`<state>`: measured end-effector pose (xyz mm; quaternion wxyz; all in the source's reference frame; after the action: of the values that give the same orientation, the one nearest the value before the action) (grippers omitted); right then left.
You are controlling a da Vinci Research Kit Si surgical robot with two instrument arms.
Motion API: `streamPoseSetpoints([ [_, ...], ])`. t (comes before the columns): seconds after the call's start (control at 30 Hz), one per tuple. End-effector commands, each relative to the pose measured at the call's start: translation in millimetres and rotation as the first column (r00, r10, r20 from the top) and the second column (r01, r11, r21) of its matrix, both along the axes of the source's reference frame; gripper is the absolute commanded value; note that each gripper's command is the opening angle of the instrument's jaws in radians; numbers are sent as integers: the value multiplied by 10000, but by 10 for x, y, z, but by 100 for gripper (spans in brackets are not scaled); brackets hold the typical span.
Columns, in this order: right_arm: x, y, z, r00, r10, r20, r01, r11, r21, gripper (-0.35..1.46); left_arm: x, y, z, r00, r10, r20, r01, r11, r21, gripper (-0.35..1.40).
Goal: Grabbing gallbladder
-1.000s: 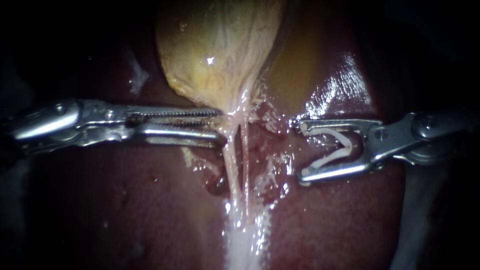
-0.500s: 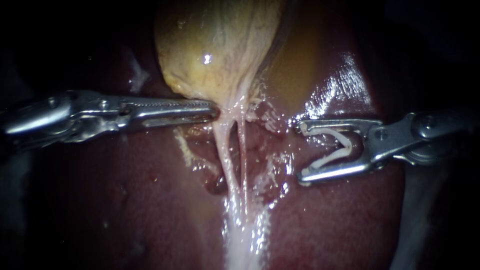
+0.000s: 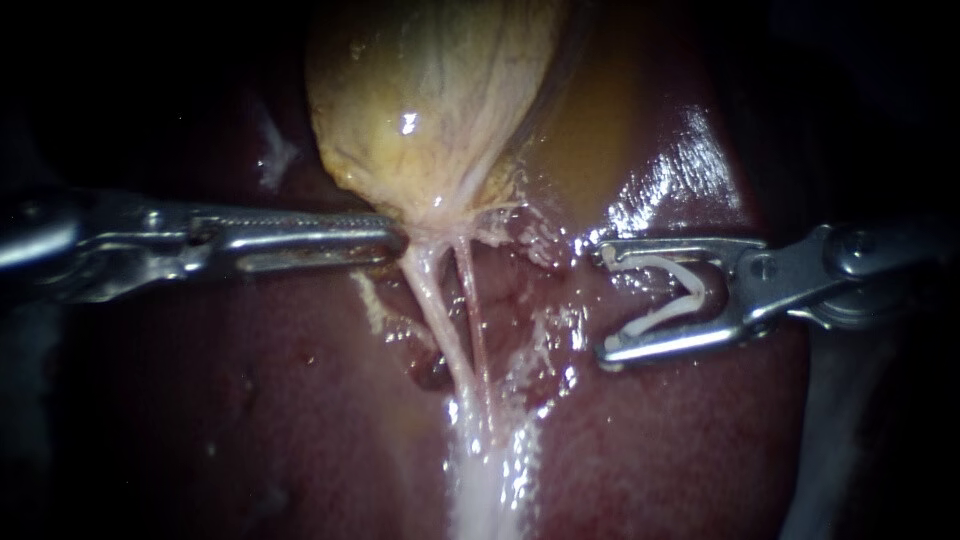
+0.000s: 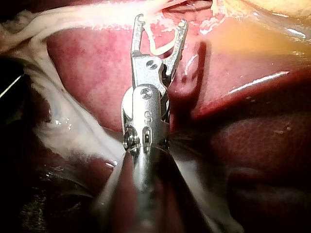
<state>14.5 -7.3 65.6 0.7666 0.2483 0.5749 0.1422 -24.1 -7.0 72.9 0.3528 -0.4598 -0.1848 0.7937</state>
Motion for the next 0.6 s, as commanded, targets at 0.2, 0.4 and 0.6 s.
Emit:
streamPoseSetpoints([
  [0.2, 0, 0, 0, 10000, 4, 0, -4, 10000, 1, 50, 3, 3, -19, 9997, -122, 191, 122, 9999, 5, -35],
  [0.4, 0, 0, 0, 10000, 3, -1, -3, 10000, 2, 50, 2, 1, -26, 9997, -163, 203, 163, 9999, 9, -35],
  [0.6, 0, 0, 0, 10000, 4, -1, -4, 10000, 2, 50, 2, 1, -25, 9997, -162, 204, 162, 9999, 9, -35],
])
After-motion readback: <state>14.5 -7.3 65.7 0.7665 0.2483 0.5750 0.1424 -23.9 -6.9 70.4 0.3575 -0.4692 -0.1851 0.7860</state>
